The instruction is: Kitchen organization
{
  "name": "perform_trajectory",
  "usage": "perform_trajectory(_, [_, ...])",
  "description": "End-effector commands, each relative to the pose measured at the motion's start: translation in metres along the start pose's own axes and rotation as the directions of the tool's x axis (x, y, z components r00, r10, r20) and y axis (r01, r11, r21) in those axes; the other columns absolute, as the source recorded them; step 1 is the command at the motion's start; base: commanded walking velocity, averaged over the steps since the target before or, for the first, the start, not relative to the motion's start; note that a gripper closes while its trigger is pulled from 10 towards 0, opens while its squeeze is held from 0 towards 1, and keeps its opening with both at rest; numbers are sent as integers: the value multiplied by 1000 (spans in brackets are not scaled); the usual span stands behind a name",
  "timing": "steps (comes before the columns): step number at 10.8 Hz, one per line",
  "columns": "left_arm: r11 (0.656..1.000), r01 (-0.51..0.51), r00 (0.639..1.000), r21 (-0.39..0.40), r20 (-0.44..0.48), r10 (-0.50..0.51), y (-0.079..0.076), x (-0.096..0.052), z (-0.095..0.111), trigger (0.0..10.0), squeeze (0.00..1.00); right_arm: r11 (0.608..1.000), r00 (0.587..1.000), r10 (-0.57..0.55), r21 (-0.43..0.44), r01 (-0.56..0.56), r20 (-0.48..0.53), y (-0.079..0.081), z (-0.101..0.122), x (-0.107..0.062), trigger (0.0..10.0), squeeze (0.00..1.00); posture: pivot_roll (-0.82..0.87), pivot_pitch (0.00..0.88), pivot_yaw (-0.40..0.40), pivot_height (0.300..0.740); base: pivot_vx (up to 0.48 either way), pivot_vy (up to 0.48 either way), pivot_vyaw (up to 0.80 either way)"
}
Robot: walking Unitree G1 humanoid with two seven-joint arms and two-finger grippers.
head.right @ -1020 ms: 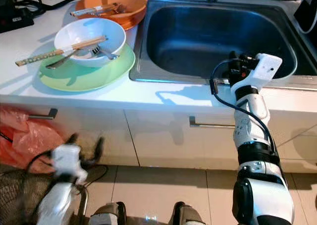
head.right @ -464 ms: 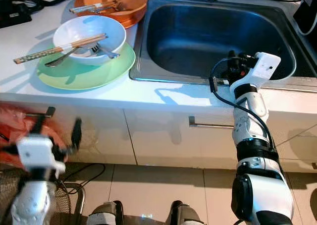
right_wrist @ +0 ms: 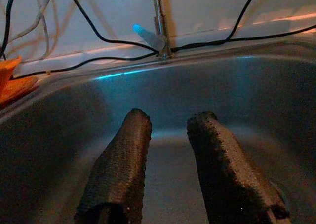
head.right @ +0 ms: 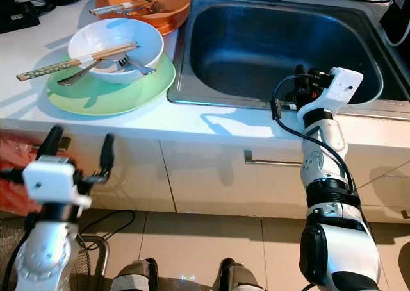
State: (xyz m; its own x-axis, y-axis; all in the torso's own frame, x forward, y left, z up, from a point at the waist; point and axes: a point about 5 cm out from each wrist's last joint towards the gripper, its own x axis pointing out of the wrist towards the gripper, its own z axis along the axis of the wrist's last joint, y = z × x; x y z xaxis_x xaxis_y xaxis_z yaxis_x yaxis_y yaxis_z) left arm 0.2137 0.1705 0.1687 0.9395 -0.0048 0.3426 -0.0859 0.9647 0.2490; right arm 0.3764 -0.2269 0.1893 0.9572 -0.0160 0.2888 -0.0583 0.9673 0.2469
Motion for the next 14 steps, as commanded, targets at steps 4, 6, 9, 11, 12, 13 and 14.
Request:
perform_trajectory(4, [994, 107, 994, 26, 16, -107, -17, 14, 7, 10000, 0, 999, 997, -34, 8, 34, -72, -5, -17, -7, 10000, 0, 249, 226, -47, 740, 0, 0, 0])
perform_trajectory(6, [986, 164, 986, 29, 13, -164, -25, 21, 6, 10000, 0, 999, 997, -41, 13, 42, -70, -6, -17, -8, 10000, 0, 239, 222, -42, 740, 0, 0, 0])
perform_trajectory(9, [966, 247, 966, 73, 58, -252, -37, 37, 10, 10000, 0, 999, 997, -49, 14, 50, -68, -7, -18, -9, 10000, 0, 228, 204, -38, 740, 0, 0, 0])
perform_trajectory(11, [946, 292, 947, 142, 94, -307, -45, 46, 15, 10000, 0, 998, 997, -52, 18, 53, -62, -7, -17, -8, 10000, 0, 220, 188, -38, 740, 0, 0, 0])
perform_trajectory(12, [933, 309, 936, 187, 117, -333, -51, 52, 18, 10000, 0, 999, 997, -49, 21, 50, -60, -6, -17, -8, 10000, 0, 219, 178, -39, 740, 0, 0, 0])
perform_trajectory(13, [923, 320, 927, 216, 130, -352, -54, 55, 20, 10000, 0, 998, 997, -48, 23, 50, -60, -5, -18, -8, 10000, 0, 221, 176, -40, 740, 0, 0, 0])
perform_trajectory(14, [918, 313, 923, 245, 147, -355, -55, 59, 23, 10000, 0, 998, 997, -47, 26, 48, -60, -4, -18, -7, 10000, 0, 220, 176, -41, 740, 0, 0, 0])
